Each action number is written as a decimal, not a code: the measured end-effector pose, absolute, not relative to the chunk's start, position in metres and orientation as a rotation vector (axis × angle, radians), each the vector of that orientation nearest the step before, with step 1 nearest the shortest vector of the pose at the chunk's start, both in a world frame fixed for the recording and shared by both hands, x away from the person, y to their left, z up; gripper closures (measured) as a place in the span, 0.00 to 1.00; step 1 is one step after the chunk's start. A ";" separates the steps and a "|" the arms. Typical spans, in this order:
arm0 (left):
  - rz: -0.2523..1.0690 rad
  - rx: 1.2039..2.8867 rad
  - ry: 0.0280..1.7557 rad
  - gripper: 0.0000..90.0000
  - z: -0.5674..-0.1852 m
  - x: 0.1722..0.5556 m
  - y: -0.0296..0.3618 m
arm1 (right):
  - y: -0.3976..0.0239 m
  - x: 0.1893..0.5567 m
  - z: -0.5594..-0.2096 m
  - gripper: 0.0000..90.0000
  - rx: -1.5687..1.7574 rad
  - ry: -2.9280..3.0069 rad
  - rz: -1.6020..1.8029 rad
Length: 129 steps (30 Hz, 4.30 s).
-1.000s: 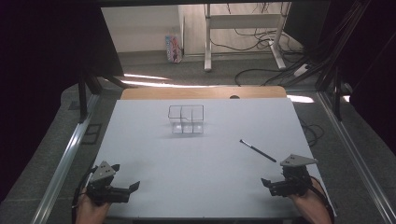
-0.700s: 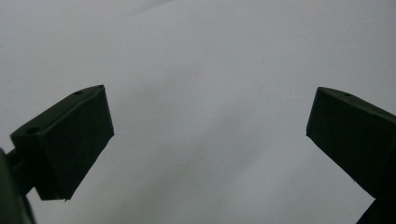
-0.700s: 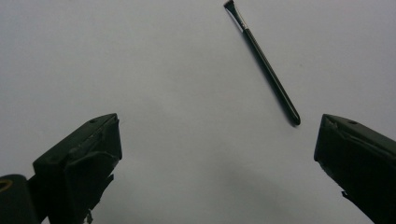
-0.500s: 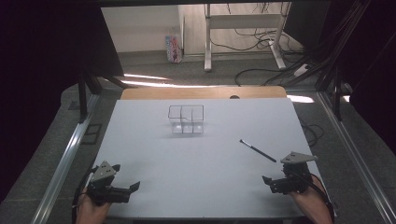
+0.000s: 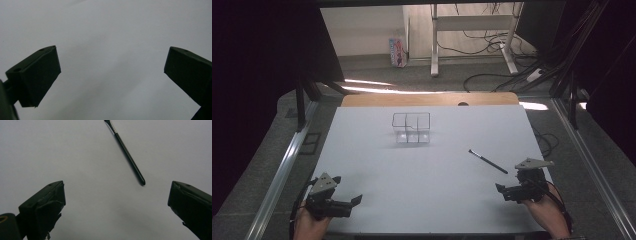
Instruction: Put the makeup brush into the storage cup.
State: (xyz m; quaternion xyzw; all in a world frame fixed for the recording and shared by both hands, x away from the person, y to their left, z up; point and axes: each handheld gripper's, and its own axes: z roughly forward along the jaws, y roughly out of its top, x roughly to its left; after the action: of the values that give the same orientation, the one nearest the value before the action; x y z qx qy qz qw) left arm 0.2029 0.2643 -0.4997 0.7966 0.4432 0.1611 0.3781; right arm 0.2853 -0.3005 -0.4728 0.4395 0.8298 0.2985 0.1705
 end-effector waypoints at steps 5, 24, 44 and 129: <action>0.412 2.034 1.133 0.01 -0.500 0.203 0.264 | -0.302 0.288 -0.473 0.01 1.267 2.361 0.830; 0.411 2.045 1.130 0.01 -0.500 0.204 0.263 | -0.314 0.313 -0.461 0.00 1.268 2.429 0.691; 0.410 2.055 1.126 0.01 -0.501 0.205 0.262 | -0.316 0.344 -0.457 0.10 1.276 2.507 0.619; 0.414 2.051 1.127 0.02 -0.501 0.203 0.264 | -0.273 0.395 -0.486 0.93 1.188 2.766 0.440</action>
State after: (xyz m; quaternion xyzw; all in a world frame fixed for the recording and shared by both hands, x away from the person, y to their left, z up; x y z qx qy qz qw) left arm 0.2026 0.2639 -0.5012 0.8005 0.4401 0.1616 0.3733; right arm 0.3955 -0.2729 -0.4863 0.3901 0.9080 0.1446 0.0494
